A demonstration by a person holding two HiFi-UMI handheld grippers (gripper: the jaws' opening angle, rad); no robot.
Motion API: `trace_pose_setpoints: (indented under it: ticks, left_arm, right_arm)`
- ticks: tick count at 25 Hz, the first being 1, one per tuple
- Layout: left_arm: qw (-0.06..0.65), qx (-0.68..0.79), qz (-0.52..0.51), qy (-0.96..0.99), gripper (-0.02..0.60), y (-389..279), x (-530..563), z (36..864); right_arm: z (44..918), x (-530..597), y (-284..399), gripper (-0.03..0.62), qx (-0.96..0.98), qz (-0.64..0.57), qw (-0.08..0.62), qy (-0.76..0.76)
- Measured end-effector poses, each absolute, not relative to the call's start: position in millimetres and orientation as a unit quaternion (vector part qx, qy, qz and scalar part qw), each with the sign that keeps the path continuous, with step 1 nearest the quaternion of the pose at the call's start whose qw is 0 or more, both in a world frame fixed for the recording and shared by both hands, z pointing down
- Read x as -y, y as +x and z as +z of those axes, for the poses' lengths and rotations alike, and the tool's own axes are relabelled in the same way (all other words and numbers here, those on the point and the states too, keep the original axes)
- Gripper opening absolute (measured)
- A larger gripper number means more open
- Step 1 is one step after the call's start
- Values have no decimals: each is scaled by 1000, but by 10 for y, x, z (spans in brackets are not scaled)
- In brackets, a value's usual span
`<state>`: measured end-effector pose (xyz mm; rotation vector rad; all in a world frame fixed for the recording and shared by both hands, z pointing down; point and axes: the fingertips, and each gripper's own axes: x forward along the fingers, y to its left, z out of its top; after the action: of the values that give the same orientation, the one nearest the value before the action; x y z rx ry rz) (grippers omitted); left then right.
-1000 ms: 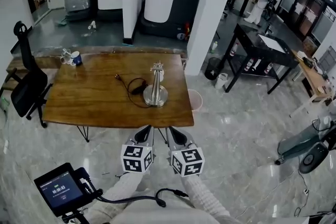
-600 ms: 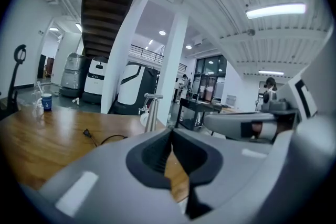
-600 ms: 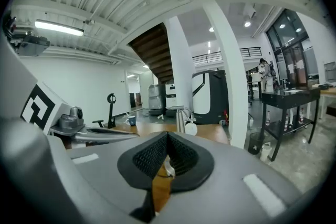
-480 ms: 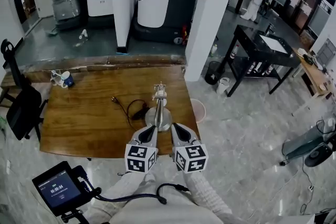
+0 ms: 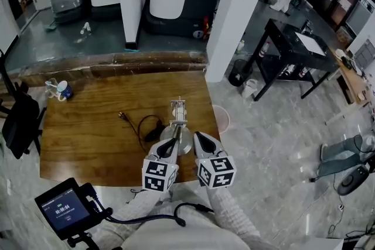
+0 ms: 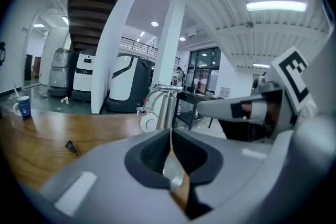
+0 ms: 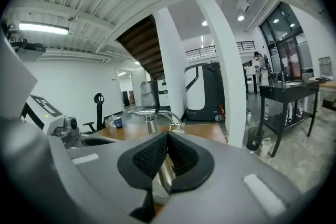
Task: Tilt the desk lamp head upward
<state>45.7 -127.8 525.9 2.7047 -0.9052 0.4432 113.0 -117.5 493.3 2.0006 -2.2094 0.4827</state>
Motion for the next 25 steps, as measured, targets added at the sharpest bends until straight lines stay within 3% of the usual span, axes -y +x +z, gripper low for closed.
trace_pose_setpoints:
  ticks: [7,11,19,25]
  left_arm:
    - [133,302,162,930,60,639,1684,5605]
    - [106,292,185,933,112,635,1587,5649]
    - [73,307,203,927,133,685,1582,5618]
    - [82,309,202,926,140,716,1584,5604]
  right_arm:
    - [5101,1796,1356,-2,745,183,72,638]
    - [5080,1915,1426,34,753,220,54,618]
    - [4951,2191,1434,88,788,276,41,550]
    - [4969,2257,1271,92,802,317,47,504]
